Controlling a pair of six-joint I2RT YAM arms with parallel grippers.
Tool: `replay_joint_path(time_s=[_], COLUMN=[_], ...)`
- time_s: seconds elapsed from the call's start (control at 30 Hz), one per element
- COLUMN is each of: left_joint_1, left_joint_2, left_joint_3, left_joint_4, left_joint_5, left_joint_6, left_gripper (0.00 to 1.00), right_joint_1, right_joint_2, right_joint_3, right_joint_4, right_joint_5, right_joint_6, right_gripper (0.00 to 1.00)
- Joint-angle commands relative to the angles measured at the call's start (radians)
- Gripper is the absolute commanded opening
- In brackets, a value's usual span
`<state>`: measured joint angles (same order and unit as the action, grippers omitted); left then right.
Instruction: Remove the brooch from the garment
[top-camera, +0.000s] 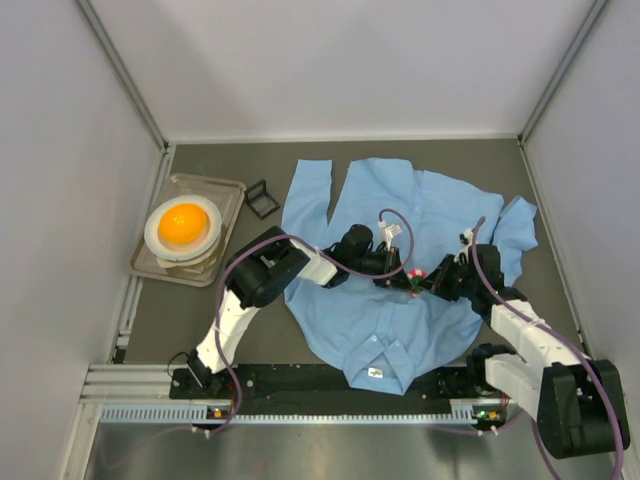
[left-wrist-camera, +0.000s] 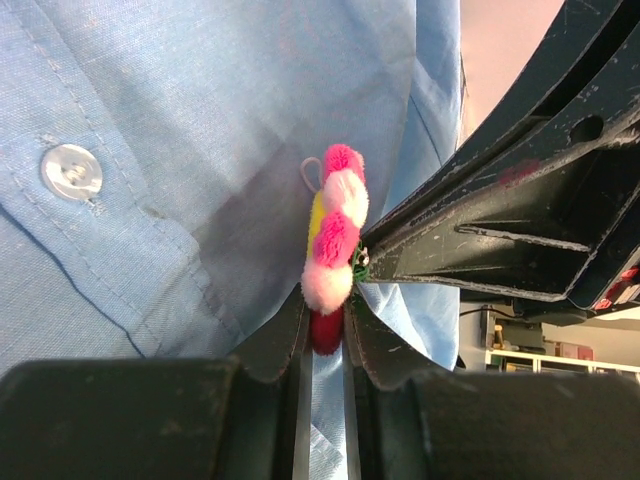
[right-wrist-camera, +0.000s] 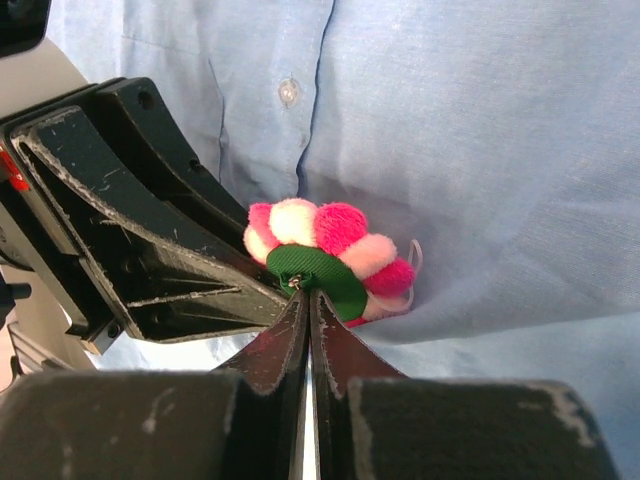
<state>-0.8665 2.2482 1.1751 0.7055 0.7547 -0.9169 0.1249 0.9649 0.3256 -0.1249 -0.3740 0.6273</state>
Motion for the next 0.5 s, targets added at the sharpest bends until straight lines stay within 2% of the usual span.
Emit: replay_joint_path(time_s=[0.0, 0.4, 0.47], left_joint_1=[-0.026, -0.032, -0.034], left_joint_2=[-0.053, -0.093, -0.099], left_joint_3=[0.046, 0.049, 0.05], left_joint_4=[0.131, 0.121, 0.121], left_joint_5=[0.077, 0.08, 0.08], left_joint_6=[0.0, 0.009, 0.009], left_gripper=[0.0, 0.0, 0.0], right_joint_1=[0.001, 0.001, 0.001], right_joint_2=[0.008, 0.032, 0.031], right_joint_3=[-0.017, -0.033, -0.042], right_joint_4=[0.065, 0.033, 0.074], right_joint_5=[-0.08, -0.028, -0.068], right_joint_6=[-0.024, -0.005, -0.012], right_gripper=[0.0, 0.0, 0.0])
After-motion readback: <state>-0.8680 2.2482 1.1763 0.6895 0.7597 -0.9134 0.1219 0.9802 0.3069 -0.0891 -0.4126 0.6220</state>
